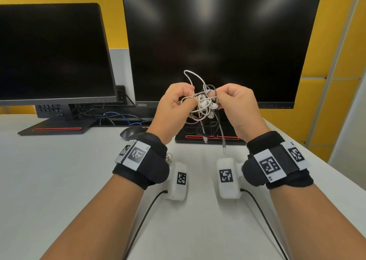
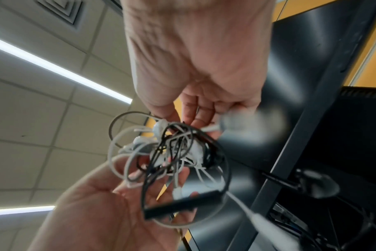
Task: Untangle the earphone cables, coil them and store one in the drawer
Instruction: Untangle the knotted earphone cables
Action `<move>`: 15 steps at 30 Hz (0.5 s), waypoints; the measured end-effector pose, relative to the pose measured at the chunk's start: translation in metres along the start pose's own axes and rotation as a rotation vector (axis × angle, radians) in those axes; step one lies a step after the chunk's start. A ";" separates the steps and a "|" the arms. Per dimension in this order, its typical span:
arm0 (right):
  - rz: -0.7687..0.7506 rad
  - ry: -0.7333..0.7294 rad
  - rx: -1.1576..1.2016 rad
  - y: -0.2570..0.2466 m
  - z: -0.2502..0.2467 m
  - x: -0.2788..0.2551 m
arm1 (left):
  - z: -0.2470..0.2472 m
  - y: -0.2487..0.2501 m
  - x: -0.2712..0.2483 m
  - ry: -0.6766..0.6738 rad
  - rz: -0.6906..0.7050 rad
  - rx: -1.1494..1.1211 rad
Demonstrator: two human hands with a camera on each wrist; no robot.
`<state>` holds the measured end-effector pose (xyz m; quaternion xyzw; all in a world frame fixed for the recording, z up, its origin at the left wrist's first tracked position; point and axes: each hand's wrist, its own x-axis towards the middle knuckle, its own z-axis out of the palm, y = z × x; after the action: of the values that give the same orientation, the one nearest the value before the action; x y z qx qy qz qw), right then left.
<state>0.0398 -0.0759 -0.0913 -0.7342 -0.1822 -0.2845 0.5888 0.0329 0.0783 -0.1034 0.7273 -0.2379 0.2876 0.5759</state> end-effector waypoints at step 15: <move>-0.014 -0.139 0.016 -0.007 0.002 -0.005 | -0.001 0.006 -0.002 0.126 0.009 -0.052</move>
<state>0.0324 -0.0721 -0.0895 -0.7461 -0.2301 -0.2355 0.5786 0.0272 0.0785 -0.1008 0.6914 -0.2120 0.3291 0.6072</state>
